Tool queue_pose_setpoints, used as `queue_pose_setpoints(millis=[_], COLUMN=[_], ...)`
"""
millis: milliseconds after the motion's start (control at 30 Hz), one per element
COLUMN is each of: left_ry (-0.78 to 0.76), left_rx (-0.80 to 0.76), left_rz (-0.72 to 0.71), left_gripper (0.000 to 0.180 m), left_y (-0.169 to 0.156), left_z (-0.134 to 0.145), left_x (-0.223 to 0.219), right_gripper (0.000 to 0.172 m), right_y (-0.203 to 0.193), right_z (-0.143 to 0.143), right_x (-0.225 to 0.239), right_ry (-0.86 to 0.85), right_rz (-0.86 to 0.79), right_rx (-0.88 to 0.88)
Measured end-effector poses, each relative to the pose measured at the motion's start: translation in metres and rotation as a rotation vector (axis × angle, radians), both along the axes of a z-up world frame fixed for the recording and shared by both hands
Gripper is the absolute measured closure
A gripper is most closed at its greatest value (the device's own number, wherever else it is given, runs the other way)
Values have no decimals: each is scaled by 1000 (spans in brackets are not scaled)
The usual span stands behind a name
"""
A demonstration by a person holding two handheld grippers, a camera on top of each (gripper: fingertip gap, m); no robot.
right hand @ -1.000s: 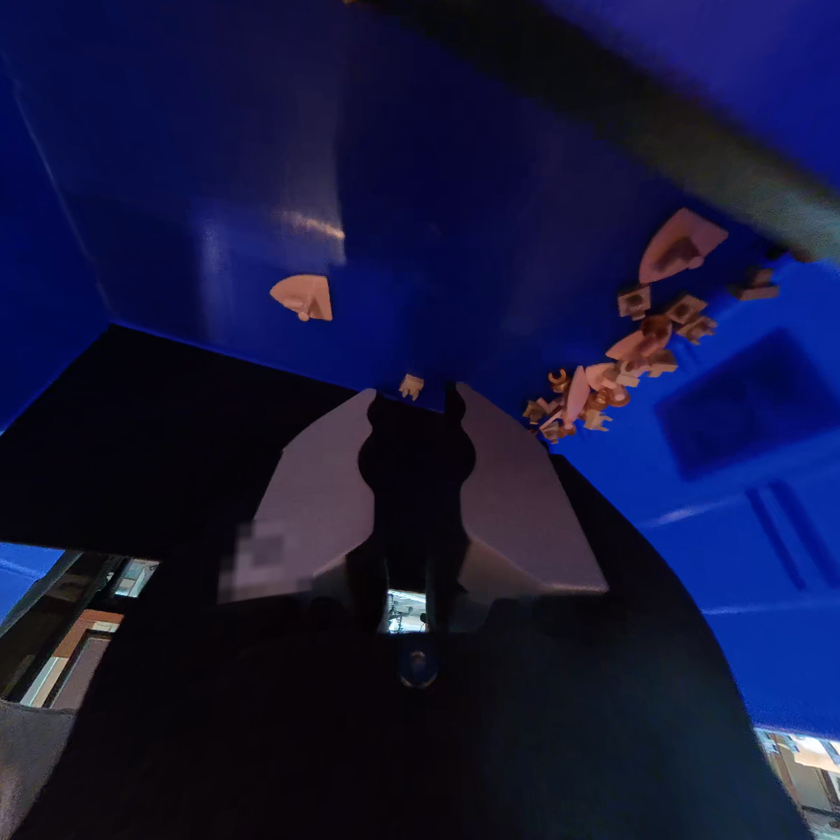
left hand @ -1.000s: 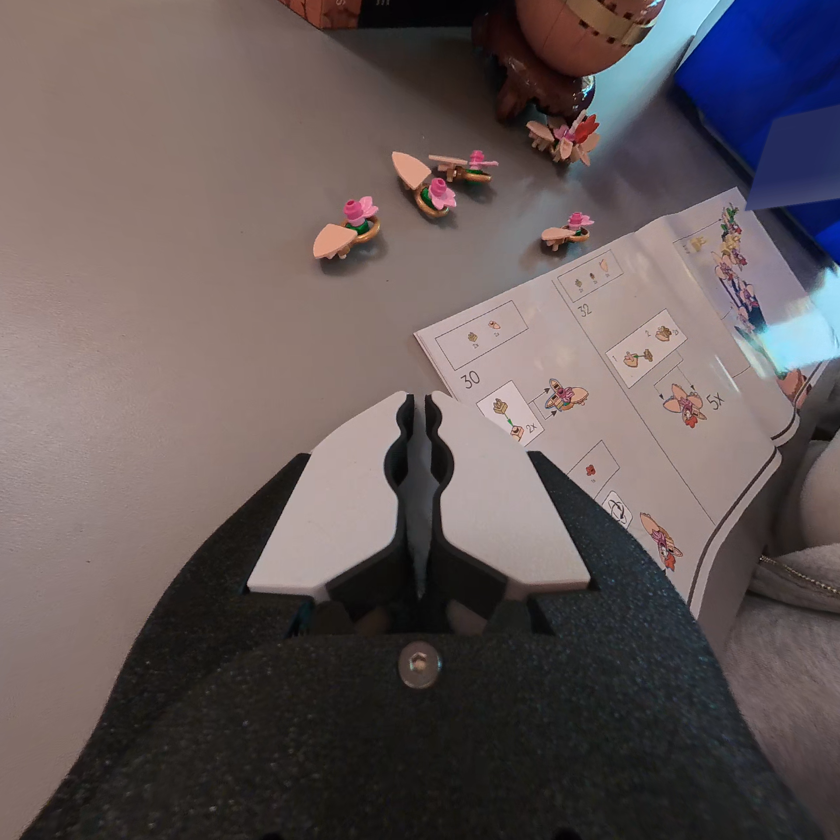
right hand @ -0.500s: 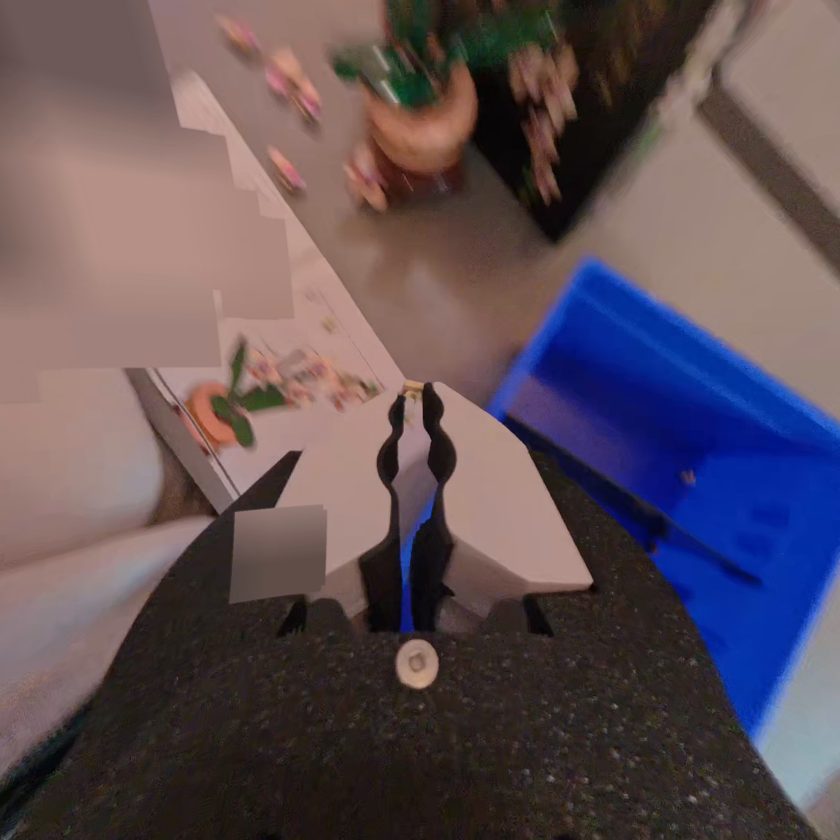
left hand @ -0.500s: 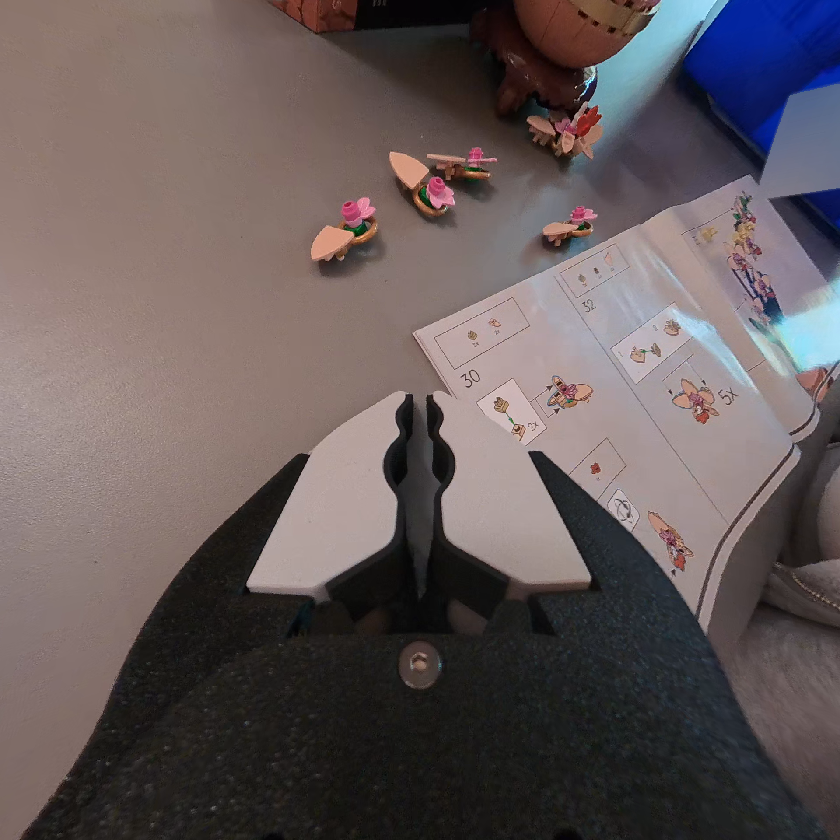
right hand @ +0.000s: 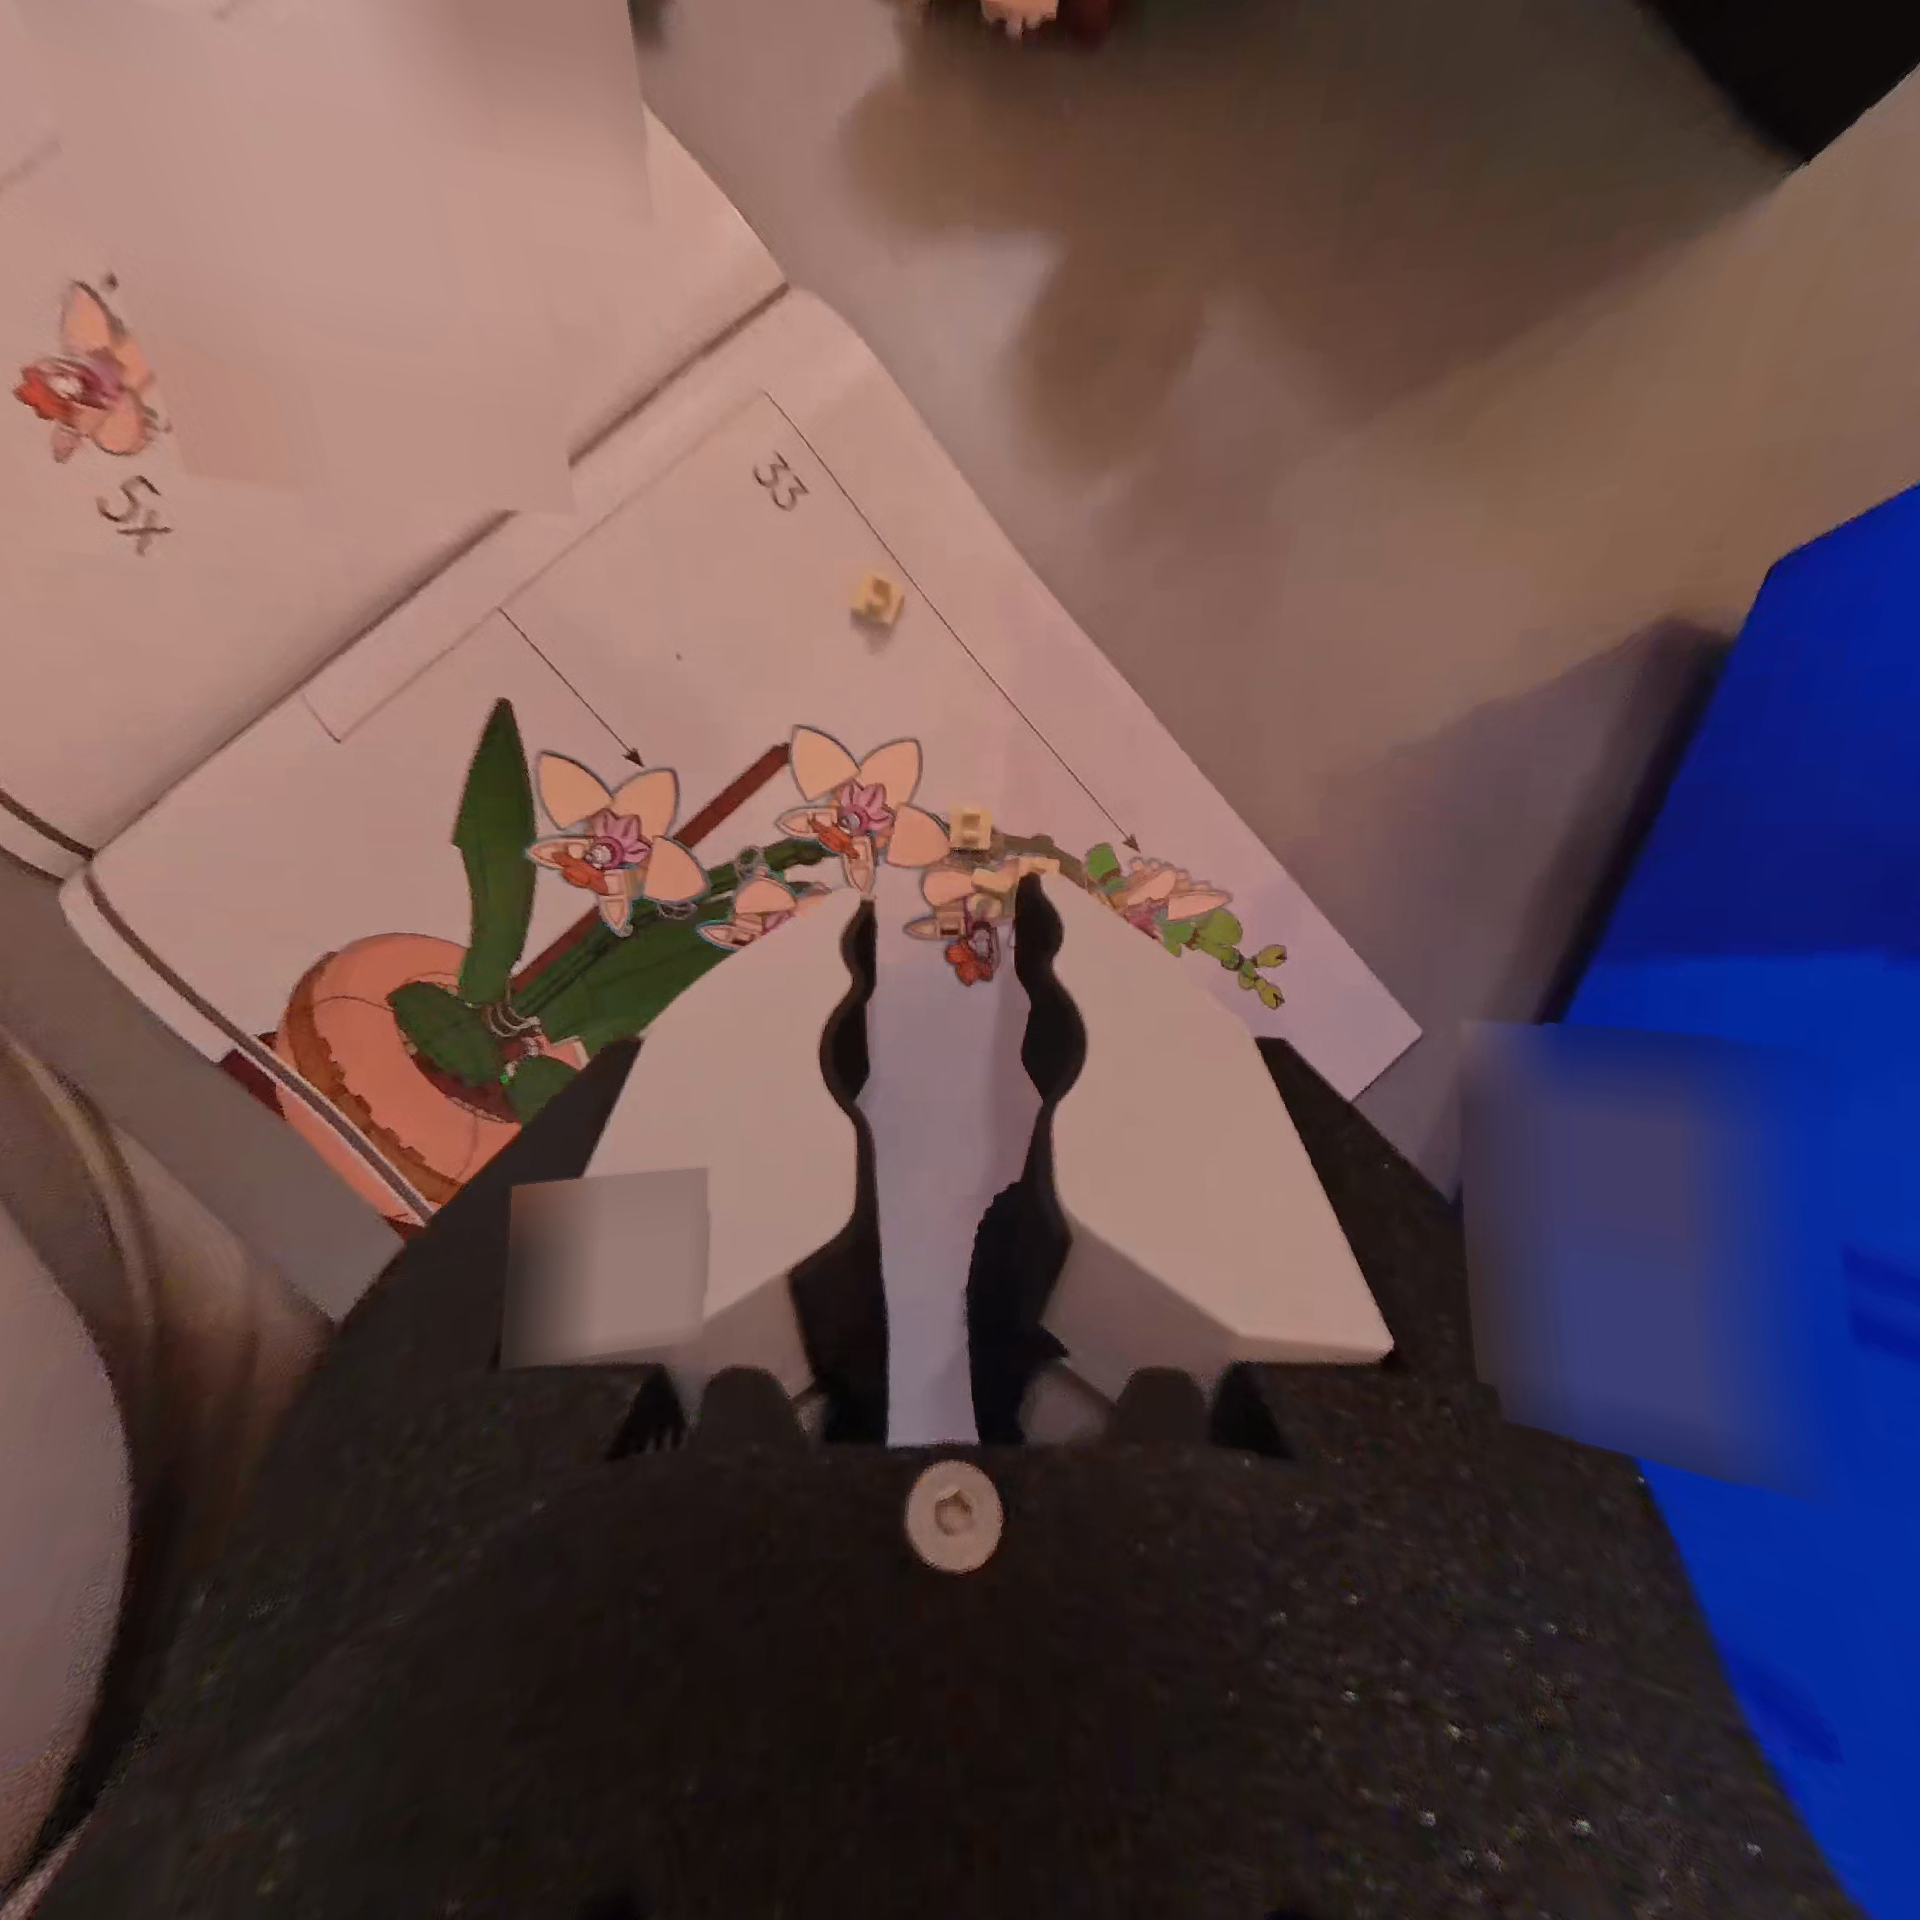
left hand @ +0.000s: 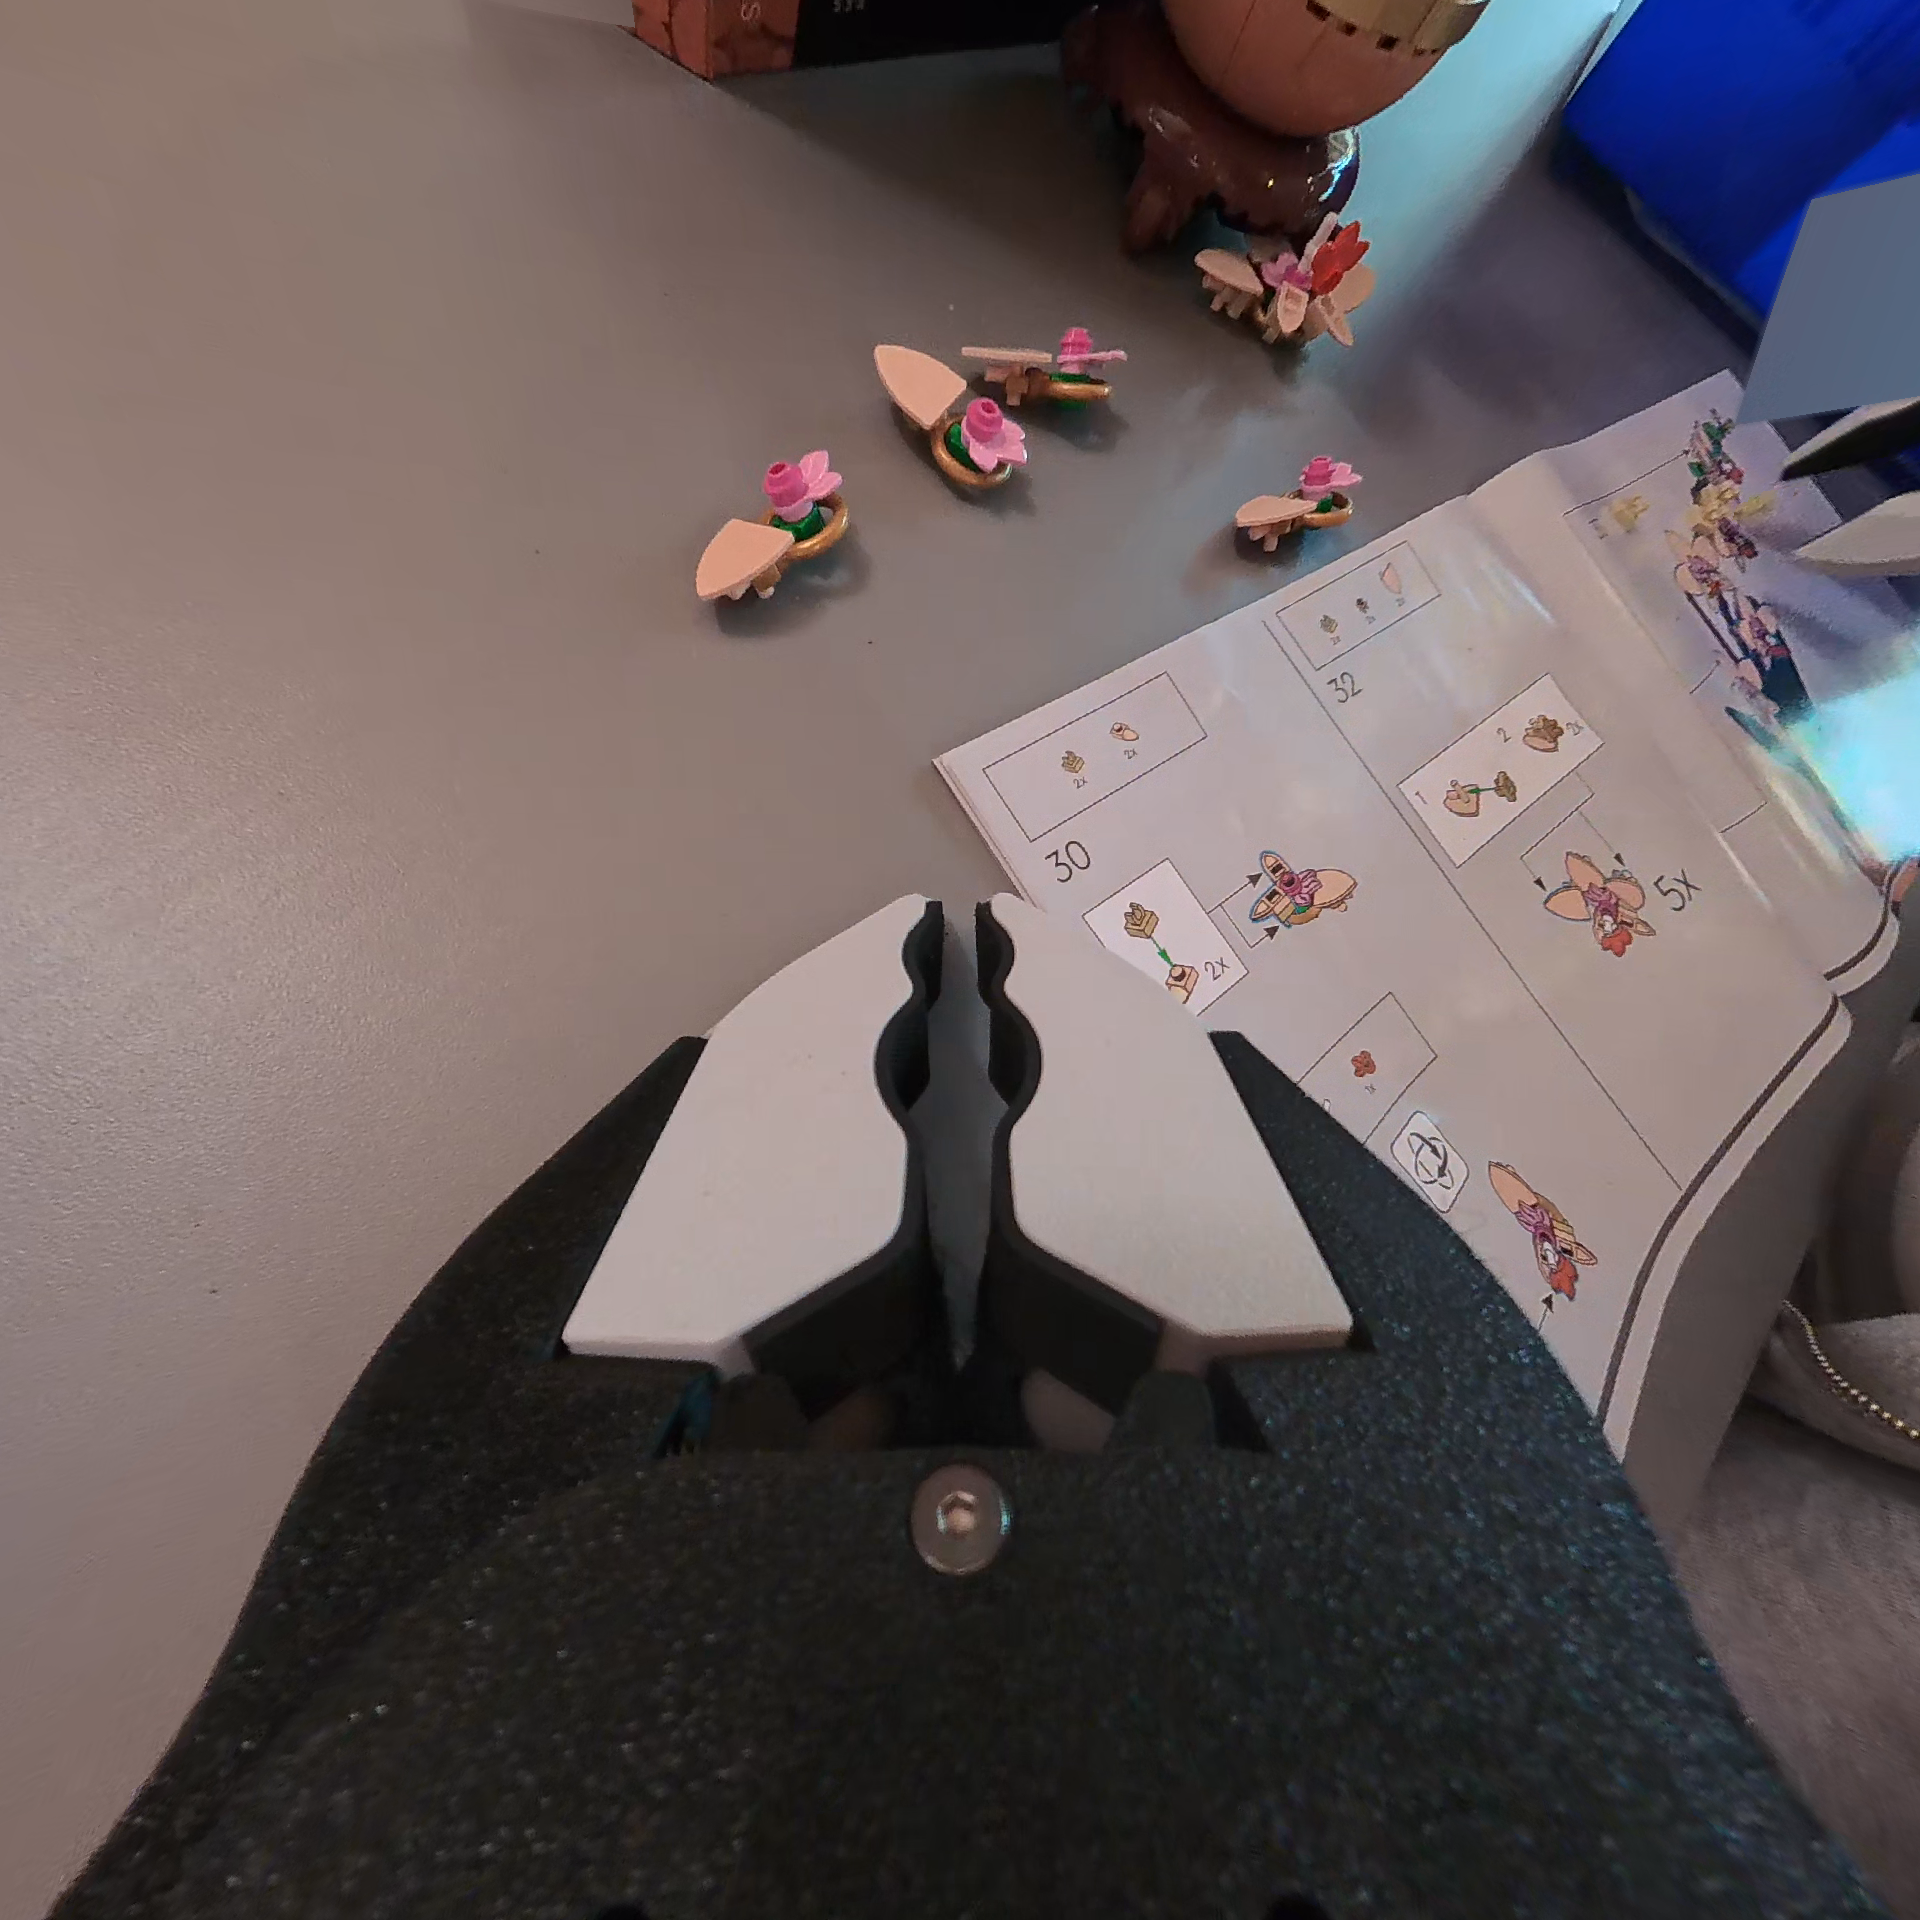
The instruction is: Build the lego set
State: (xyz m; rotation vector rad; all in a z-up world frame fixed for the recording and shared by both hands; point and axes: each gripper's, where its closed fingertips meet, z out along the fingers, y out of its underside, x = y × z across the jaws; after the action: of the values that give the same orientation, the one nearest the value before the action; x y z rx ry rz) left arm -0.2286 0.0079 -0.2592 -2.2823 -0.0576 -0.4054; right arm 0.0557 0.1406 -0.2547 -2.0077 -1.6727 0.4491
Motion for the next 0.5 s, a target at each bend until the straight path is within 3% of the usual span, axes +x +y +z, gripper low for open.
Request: queue_pose_setpoints(millis=[300,333,433,500], left_ry=[4,5,7,11], left_rx=[0,0,0,1], left_rz=[1,1,1,0], left_gripper=[175,175,175,175], left_y=[0,0,0,0], left_z=[0,0,0,0], left_x=[0,0,0,0], right_gripper=[129,122,74,51], right_y=[4,5,4,-1], right_z=[37,42,57,63], right_x=[-14,-15,-21,-25], right_ry=[187,219,330,378], right_rz=[35,31,9,-8], right_rx=[101,120,95,12])
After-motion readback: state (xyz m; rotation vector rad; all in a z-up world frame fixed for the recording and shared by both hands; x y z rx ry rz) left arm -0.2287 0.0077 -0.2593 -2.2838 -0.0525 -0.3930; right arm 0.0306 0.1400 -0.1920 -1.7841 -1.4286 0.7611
